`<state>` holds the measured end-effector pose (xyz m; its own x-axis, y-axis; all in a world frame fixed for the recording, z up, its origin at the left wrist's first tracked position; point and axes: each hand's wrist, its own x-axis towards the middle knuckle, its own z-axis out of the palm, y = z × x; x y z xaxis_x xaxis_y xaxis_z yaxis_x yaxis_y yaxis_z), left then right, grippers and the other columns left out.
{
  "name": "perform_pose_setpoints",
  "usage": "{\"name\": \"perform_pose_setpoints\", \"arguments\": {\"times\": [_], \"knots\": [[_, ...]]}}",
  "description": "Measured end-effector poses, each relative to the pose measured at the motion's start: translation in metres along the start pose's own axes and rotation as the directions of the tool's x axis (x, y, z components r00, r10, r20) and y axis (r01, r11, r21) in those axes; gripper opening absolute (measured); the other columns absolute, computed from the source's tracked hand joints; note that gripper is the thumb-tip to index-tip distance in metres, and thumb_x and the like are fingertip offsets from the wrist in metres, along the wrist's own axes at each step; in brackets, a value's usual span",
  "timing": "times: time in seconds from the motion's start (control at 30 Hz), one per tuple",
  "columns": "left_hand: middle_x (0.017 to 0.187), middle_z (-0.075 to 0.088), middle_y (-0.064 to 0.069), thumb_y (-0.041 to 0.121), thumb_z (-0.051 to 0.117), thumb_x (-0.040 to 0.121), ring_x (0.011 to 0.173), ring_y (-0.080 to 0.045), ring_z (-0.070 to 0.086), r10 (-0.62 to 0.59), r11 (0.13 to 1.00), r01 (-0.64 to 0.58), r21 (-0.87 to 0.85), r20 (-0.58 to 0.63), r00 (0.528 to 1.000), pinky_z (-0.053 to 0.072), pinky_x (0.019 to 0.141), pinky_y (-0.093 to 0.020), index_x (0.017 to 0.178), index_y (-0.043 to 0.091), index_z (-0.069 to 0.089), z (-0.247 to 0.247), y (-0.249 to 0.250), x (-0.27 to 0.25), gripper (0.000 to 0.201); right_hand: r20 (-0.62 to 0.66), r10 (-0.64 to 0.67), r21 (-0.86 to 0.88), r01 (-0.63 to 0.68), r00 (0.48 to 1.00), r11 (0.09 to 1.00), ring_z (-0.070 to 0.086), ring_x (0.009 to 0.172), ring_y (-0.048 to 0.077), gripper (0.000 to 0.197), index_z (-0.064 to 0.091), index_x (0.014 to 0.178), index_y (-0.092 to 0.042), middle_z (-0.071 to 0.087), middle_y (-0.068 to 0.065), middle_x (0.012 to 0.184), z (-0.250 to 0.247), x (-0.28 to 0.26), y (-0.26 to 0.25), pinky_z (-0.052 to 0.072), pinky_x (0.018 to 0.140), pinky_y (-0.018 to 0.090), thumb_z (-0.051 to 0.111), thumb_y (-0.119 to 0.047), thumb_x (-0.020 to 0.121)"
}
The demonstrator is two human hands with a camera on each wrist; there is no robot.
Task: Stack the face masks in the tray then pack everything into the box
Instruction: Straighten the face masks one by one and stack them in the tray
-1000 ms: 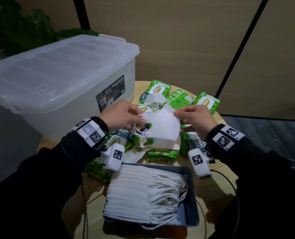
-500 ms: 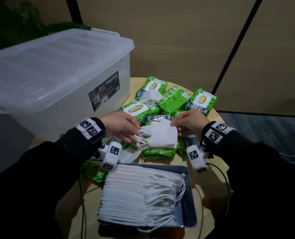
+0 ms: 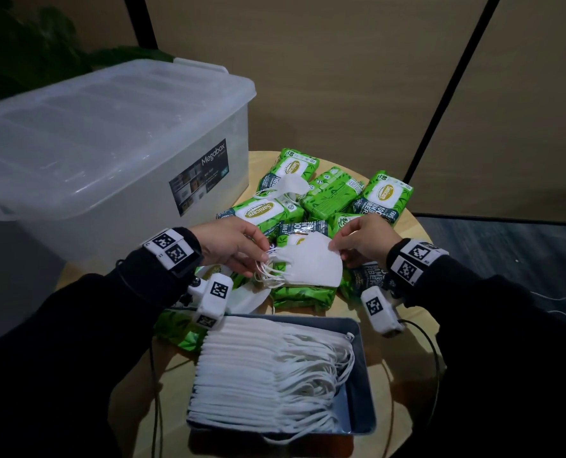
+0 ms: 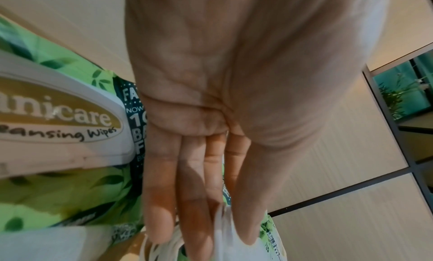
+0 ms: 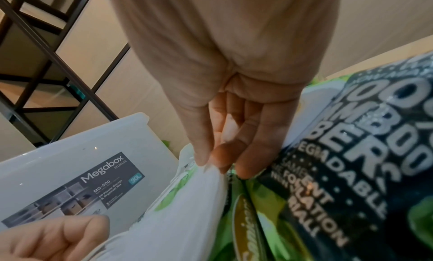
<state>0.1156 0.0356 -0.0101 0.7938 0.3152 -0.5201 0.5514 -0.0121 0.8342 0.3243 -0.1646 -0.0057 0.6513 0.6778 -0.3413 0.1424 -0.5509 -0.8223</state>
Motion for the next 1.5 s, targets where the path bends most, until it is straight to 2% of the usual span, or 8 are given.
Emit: {"name": "perform_pose_setpoints", "arguments": {"times": [0.3, 0.5, 0.67, 0.87, 0.97, 1.13, 1.27, 1.5], "knots": [[0.097, 0.076, -0.013, 0.016, 0.072, 0.095, 0.082, -0.027, 0.075, -0.059, 0.948, 0.107, 0.3, -0.165, 0.985, 0.061, 0.065, -0.037, 0.104, 0.007, 0.071, -0.021, 0.008, -0.011, 0.013, -0.033, -0.012, -0.276, 0.002, 0.999, 0.961, 0.076, 0.075, 0.03, 0.013, 0.081, 0.069, -0.008, 0.077, 0.011, 0.073, 0.003, -0.008, -0.003, 0.065, 0.067, 0.048, 0.092, -0.013, 0.064], [0.08, 0.077, -0.013, 0.019, 0.079, 0.09, 0.069, -0.025, 0.073, -0.223, 0.809, 0.189, 0.556, -0.007, 0.975, 0.058, 0.065, -0.034, 0.104, 0.006, 0.074, -0.017, -0.001, -0.029, 0.02, 0.067, -0.017, -0.499, 0.049, 0.998, 0.865, 0.073, 0.074, 0.022, 0.011, 0.08, 0.058, -0.017, 0.077, 0.004, 0.071, 0.007, -0.009, -0.005, 0.064, 0.062, 0.04, 0.083, -0.016, 0.068], [0.081, 0.079, -0.008, 0.037, 0.087, 0.08, 0.067, -0.018, 0.073, -0.247, 0.697, 0.193, 0.691, -0.022, 0.969, 0.058, 0.061, -0.027, 0.091, 0.009, 0.081, -0.002, -0.003, -0.029, 0.032, 0.051, -0.063, -0.621, 0.081, 0.997, 0.779, 0.073, 0.078, 0.026, 0.02, 0.082, 0.072, -0.01, 0.077, 0.008, 0.077, 0.014, 0.001, -0.002, 0.062, 0.066, 0.041, 0.069, -0.017, 0.085], [0.069, 0.076, -0.002, 0.018, 0.087, 0.081, 0.054, -0.011, 0.068, -0.208, 0.67, 0.182, 0.72, -0.053, 0.977, 0.055, 0.052, -0.022, 0.085, 0.011, 0.079, 0.008, -0.008, -0.028, 0.011, 0.032, -0.079, -0.62, 0.082, 0.996, 0.781, 0.063, 0.075, 0.035, 0.024, 0.071, 0.076, 0.002, 0.063, 0.016, 0.069, 0.014, -0.001, -0.006, 0.04, 0.054, 0.032, 0.069, -0.018, 0.088], [0.075, 0.076, -0.005, 0.017, 0.079, 0.086, 0.061, -0.017, 0.068, -0.132, 0.685, 0.117, 0.719, -0.035, 0.991, 0.053, 0.054, -0.024, 0.082, 0.012, 0.075, -0.008, 0.003, -0.039, 0.008, -0.02, -0.193, -0.573, 0.147, 0.981, 0.806, 0.066, 0.097, 0.034, 0.045, 0.065, 0.126, -0.004, 0.071, 0.017, 0.107, 0.01, -0.004, -0.014, 0.044, 0.071, 0.032, 0.07, -0.032, 0.093], [0.06, 0.055, -0.007, 0.005, 0.056, 0.096, 0.059, -0.022, 0.067, 0.142, 0.983, -0.117, 0.144, -0.178, 0.974, 0.06, 0.056, -0.032, 0.083, 0.006, 0.061, -0.031, 0.045, -0.075, 0.015, 0.268, -0.571, -0.415, 0.628, 0.776, 0.658, 0.046, 0.133, 0.011, 0.111, 0.027, 0.159, -0.04, 0.046, -0.007, 0.155, 0.023, -0.033, -0.042, 0.039, 0.108, 0.032, 0.093, -0.031, 0.071], [0.076, 0.067, -0.019, 0.007, 0.049, 0.093, 0.065, -0.03, 0.072, 0.13, 0.931, -0.171, -0.324, -0.144, 0.981, 0.06, 0.049, -0.032, 0.114, -0.003, 0.057, -0.015, 0.06, -0.083, 0.025, 0.283, -0.713, -0.364, 0.76, 0.642, 0.539, 0.029, 0.144, 0.011, 0.126, 0.013, 0.161, -0.043, 0.029, -0.009, 0.163, 0.042, -0.033, -0.052, 0.028, 0.113, 0.029, 0.095, -0.031, 0.067], [0.072, 0.067, -0.014, 0.011, 0.044, 0.094, 0.055, -0.022, 0.07, 0.026, 0.832, -0.045, -0.553, -0.041, 0.999, 0.061, 0.048, -0.029, 0.116, -0.002, 0.055, -0.005, 0.068, -0.063, 0.027, -0.007, -0.84, -0.188, 0.825, 0.542, 0.534, 0.059, 0.116, 0.007, 0.028, 0.077, 0.115, -0.028, 0.066, -0.008, 0.129, 0.026, -0.02, -0.051, 0.047, 0.098, 0.028, 0.079, -0.018, 0.089]]}}
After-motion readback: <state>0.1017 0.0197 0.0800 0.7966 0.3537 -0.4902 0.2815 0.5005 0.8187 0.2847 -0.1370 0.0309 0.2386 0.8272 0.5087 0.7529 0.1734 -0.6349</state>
